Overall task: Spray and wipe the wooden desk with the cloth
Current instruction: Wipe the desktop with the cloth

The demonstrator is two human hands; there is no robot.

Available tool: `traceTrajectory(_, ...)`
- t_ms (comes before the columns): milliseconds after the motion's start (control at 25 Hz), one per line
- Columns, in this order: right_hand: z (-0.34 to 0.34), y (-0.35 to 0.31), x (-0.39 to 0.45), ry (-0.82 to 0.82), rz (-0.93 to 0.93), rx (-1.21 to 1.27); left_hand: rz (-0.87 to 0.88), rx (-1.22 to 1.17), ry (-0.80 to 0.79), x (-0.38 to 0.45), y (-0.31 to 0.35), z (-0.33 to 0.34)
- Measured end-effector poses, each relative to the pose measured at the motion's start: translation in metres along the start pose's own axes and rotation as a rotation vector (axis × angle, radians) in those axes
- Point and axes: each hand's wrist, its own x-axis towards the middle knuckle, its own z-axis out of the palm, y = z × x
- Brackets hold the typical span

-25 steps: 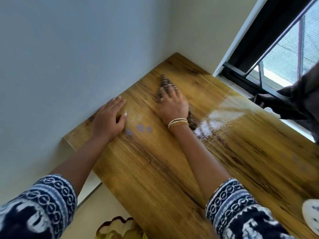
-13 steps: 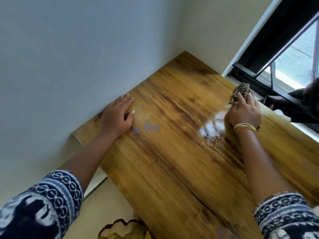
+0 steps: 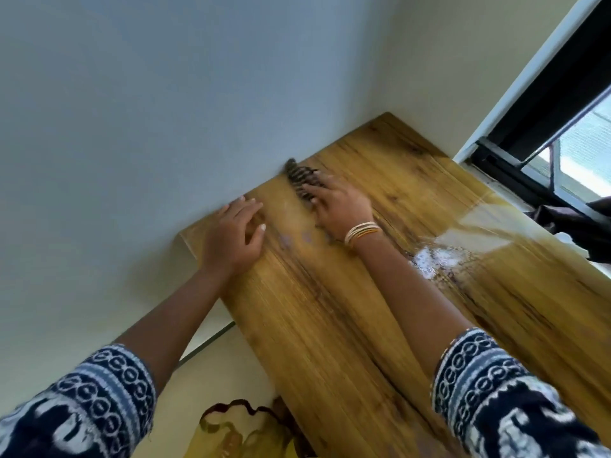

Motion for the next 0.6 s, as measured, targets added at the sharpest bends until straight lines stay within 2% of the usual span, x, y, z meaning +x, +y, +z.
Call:
traceTrajectory(160,-0.03,0.094,-0.033,0.05,0.417,-0.028,-0.132,0.102,-0.022,-0.053,-0.004,-0.005)
traceTrajectory(240,-0.032,0.117,-0.062,0.123,0.592,-0.066,-0.174,0.155,-0.061,-0.078,0.001,0.0)
traceTrajectory(320,-0.023,0.108,-0.074,0.183,0.748,-0.103,-0.23,0.208,-0.081,-0.099,0.008,0.007)
traceTrajectory(400,-0.017,0.072,-0.068,0.175,0.847,-0.116,-0.302,0.239,-0.073,-0.108,0.013,0.012)
traceTrajectory(440,-0.014,0.046,-0.062,0.163,0.802,-0.111,-0.334,0.248,-0.073,-0.107,0.014,0.013)
traceTrajectory(480,-0.009,0.017,-0.059,0.136,0.674,-0.124,-0.354,0.257,-0.08,-0.108,0.015,0.013)
traceTrajectory(600,0.02,-0.07,-0.06,0.053,0.062,-0.212,-0.357,0.275,-0.082,-0.107,0.017,0.013)
